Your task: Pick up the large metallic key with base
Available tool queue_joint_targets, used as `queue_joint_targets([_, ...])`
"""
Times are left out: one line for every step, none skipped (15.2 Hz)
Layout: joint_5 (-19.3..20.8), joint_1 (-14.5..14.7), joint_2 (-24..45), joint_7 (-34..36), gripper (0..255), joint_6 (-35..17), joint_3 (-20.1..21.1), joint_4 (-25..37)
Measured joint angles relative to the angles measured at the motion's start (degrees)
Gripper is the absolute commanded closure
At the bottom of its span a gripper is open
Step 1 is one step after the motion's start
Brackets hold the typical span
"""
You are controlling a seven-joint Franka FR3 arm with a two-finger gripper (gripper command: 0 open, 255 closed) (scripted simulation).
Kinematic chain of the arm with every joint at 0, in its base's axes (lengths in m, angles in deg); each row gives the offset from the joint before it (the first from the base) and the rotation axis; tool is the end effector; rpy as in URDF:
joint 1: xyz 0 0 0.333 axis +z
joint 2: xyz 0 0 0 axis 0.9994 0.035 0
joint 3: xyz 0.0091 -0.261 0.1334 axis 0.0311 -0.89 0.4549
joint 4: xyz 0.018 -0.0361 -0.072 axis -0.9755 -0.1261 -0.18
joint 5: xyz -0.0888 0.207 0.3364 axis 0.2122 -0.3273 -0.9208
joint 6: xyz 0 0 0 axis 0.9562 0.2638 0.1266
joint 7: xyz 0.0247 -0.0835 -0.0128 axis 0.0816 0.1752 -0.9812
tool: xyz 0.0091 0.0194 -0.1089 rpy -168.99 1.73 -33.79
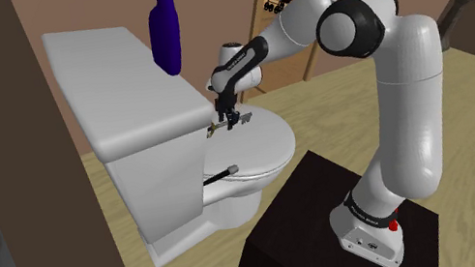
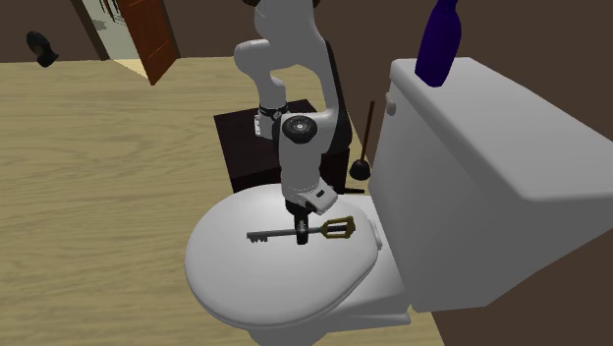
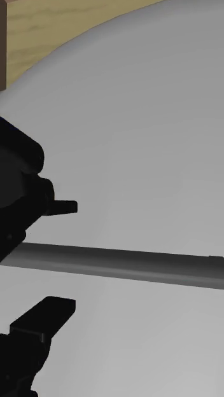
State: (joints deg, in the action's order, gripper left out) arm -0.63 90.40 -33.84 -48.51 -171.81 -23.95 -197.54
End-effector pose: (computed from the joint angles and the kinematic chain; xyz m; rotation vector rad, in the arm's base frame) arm 0.5931 -0.1041 0.1717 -2.5180 -1.8597 0.0271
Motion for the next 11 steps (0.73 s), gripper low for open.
queue_joint_targets([-0.02, 0.00, 0.05, -0.01, 255, -0.06, 0.01, 0.00])
queue_joint_targets([-0.03, -0.01, 0.08, -0.01, 255, -0.10, 0.02, 0.01])
queue_joint_targets([-0.04, -0.01, 0.10, -0.01, 255, -0.12, 0.02, 0.02])
queue_joint_targets([-0.04, -0.01, 0.10, -0.01, 255, -0.13, 0.02, 0.02])
queue_joint_targets([-0.04, -0.01, 0.10, 0.00, 255, -0.14, 0.02, 0.03])
queue_joint_targets([-0.04, -0.01, 0.11, -0.01, 255, -0.14, 0.03, 0.04])
queue_joint_targets([-0.04, -0.01, 0.11, 0.00, 255, -0.13, 0.02, 0.04])
queue_joint_targets([-0.04, -0.01, 0.12, 0.00, 255, -0.13, 0.02, 0.06])
queue_joint_targets([-0.04, -0.01, 0.09, -0.01, 255, -0.13, 0.02, 0.02])
queue_joint_targets([0.05, 0.03, -0.21, 0.03, 255, 0.08, -0.04, -0.09])
queue_joint_targets([0.21, 0.07, -0.72, 0.06, 255, 0.59, -0.17, -0.10])
